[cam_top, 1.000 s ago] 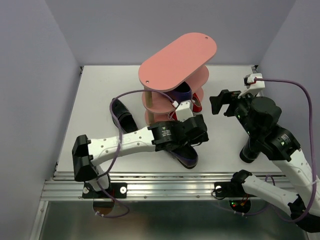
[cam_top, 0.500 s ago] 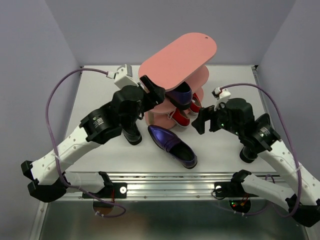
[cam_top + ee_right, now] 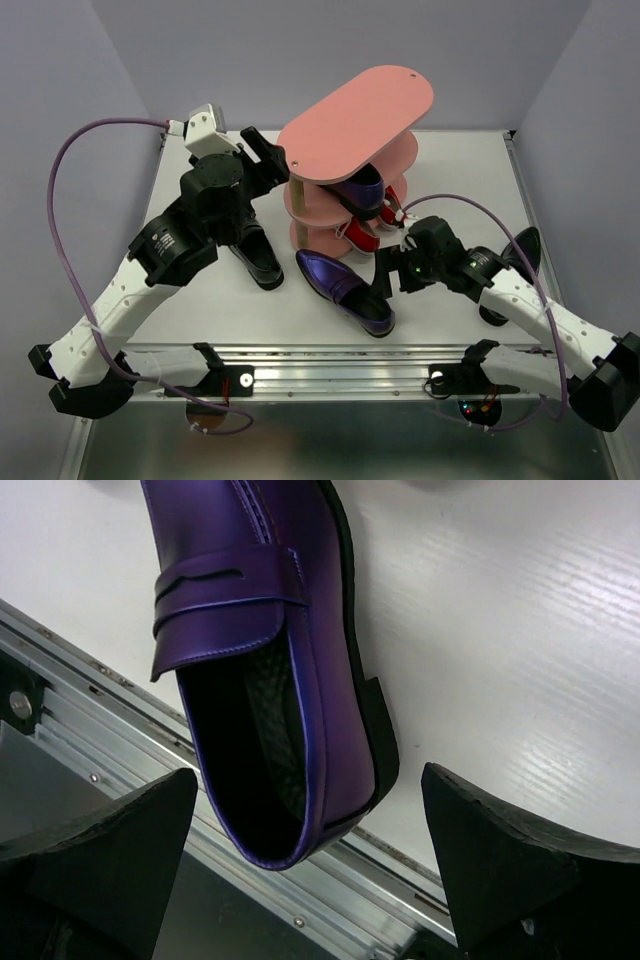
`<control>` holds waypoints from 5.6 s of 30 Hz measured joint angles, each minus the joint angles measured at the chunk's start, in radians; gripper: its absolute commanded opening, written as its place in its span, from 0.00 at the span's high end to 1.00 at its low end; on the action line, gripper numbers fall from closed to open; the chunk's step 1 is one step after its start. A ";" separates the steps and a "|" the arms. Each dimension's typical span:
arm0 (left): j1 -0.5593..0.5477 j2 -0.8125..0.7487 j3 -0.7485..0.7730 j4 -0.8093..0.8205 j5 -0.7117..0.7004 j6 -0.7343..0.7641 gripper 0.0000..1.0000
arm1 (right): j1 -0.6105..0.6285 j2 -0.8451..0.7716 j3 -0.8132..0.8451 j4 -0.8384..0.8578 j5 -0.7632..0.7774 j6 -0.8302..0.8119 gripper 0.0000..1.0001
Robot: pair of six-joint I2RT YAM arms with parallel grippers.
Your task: Place and organize the shoes onto the shoe shelf
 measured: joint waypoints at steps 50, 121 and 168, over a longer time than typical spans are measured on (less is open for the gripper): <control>0.163 0.004 -0.022 0.037 0.090 0.074 0.21 | 0.116 -0.111 0.154 -0.105 -0.050 -0.151 0.99; 0.203 0.003 -0.075 0.057 0.139 0.076 0.21 | 0.117 -0.137 0.181 -0.325 1.240 0.435 0.99; 0.253 -0.042 -0.129 0.059 0.151 0.108 0.21 | -0.451 0.192 0.399 0.038 0.474 -0.091 0.99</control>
